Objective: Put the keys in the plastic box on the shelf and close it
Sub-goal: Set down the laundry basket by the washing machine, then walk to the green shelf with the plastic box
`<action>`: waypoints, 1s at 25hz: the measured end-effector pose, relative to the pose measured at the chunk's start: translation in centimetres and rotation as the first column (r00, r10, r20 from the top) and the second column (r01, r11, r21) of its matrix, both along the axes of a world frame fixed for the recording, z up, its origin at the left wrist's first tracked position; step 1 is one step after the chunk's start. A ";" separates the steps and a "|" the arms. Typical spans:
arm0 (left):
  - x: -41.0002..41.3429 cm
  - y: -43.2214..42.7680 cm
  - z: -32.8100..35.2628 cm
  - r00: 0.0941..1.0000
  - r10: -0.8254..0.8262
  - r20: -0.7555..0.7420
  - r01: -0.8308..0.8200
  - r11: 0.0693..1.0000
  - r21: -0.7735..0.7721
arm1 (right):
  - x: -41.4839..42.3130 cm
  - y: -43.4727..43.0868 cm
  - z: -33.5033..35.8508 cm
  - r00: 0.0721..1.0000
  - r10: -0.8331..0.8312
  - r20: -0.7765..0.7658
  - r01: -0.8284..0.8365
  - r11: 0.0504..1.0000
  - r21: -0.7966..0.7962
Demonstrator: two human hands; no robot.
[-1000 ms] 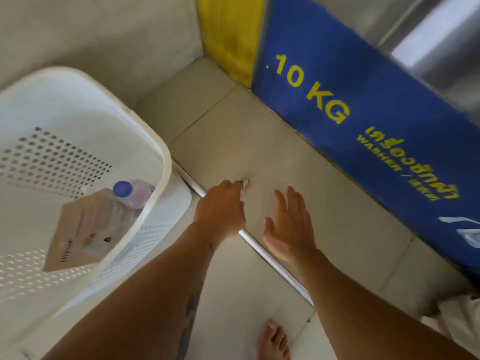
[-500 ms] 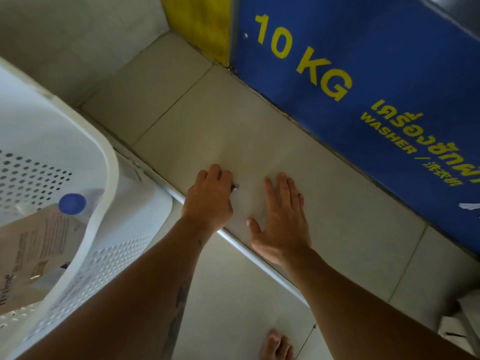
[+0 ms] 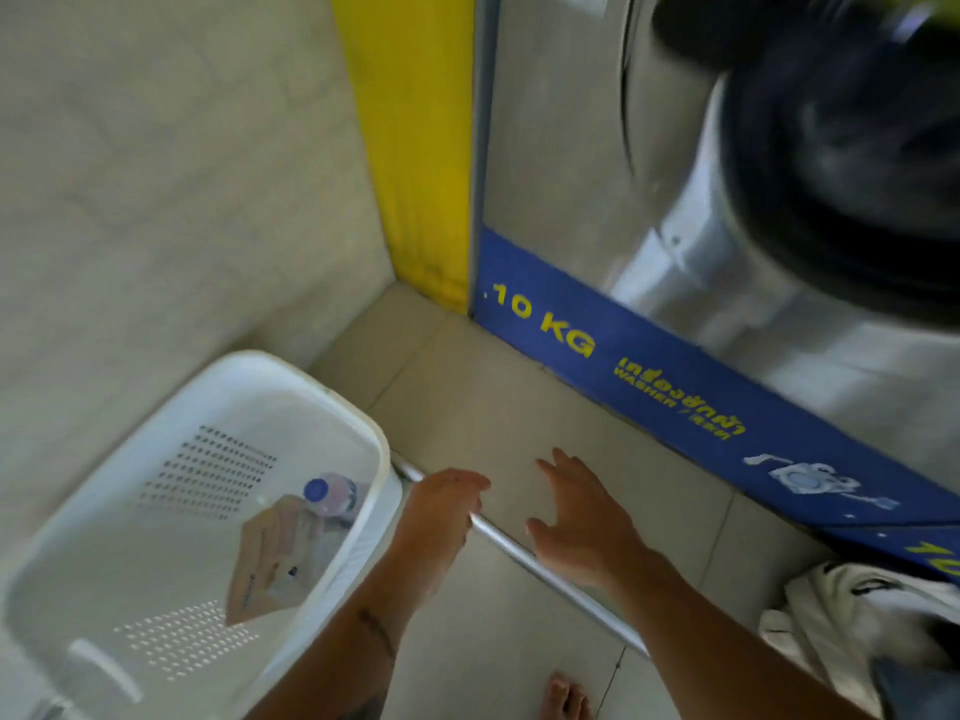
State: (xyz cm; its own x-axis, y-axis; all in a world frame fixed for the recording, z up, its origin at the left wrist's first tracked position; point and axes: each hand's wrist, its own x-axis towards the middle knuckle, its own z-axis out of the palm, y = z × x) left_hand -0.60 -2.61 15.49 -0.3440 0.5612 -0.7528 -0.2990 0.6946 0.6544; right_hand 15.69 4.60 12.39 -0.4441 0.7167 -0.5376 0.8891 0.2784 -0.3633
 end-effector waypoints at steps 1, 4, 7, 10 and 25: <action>0.0 -0.9 3.4 0.995 0.068 0.072 -0.067 0.998 -0.015 | 0.0 -1.2 3.2 1.000 0.010 -0.026 -0.010 0.999 0.032; -0.2 -4.2 14.6 0.987 0.110 0.115 -0.109 0.994 -0.016 | -0.7 -5.8 13.4 0.990 0.068 -0.121 -0.046 0.983 0.179; -0.9 -8.5 24.9 0.997 0.067 0.029 -0.070 0.994 0.085 | -1.5 -9.9 24.0 0.985 0.093 -0.145 -0.080 0.992 0.097; -2.3 -12.7 33.8 0.982 0.036 -0.186 -0.007 0.988 0.156 | -2.5 -13.0 32.8 0.982 0.126 -0.139 -0.108 0.985 0.133; 4.2 -44.3 53.9 0.696 0.427 -0.578 -0.268 0.901 0.342 | -3.9 -34.8 55.2 0.739 0.579 -0.345 -0.451 0.805 0.385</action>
